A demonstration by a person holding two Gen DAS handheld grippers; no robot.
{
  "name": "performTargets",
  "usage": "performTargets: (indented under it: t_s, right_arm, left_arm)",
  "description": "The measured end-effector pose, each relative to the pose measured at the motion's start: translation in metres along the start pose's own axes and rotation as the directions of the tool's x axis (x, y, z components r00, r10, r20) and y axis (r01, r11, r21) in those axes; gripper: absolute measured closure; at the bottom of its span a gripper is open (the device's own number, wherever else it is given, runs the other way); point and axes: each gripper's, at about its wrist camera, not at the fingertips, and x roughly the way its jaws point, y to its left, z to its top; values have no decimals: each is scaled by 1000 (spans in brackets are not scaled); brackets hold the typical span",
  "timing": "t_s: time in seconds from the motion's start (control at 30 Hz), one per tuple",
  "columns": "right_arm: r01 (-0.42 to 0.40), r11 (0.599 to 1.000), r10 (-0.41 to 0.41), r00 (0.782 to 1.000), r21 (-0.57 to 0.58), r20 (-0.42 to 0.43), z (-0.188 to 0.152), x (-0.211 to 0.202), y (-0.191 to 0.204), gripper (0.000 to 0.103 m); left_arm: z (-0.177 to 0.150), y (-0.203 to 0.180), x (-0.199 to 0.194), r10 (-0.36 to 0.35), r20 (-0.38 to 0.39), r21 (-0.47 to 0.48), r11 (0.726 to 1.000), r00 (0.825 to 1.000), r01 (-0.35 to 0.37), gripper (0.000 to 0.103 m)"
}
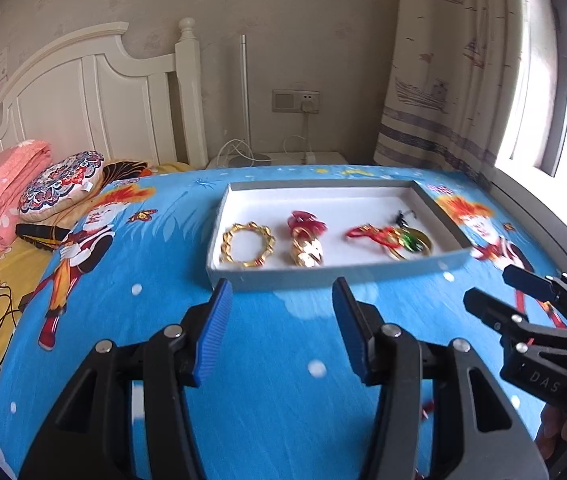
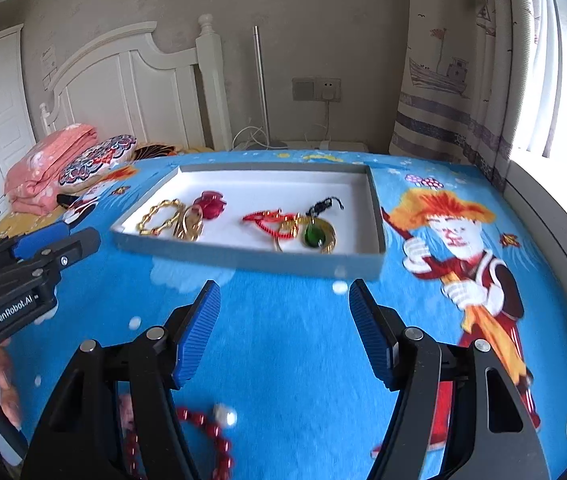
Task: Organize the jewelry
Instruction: 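Move both open tools back from the tray to the remaining jewelry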
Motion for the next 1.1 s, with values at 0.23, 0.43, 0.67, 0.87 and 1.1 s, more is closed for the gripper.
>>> performTargets:
  t_s: [0.23,0.43,0.67,0.87,1.1]
  right_arm:
    - [-5,1000,4,1000,-4,-28,-33,-32,-3,40]
    - [-13,999,10,998,-35,-68,-62,-48,1,40]
    - [-15,999,11,995,-42,-96,-78,-51,2,40]
    - [-15,999,11,995,-45,-102,-77,-47,4,40]
    - [-26,998,20,994,-53,-112,-79,-42,7,40]
  left_arm:
    - [-27,-13,-28,-63,-39,16,998,997,63,53]
    - [-64,-19,-42,-148,-115,21,988,982,151,54]
    - [-91,-22,-42,-203,-184,22,977,962,210,64]
    - [-96,-32,-34,-243,-219,38,966,945,257,72]
    - [-101,-42,-22,-209,-234,99,966,949,237,81]
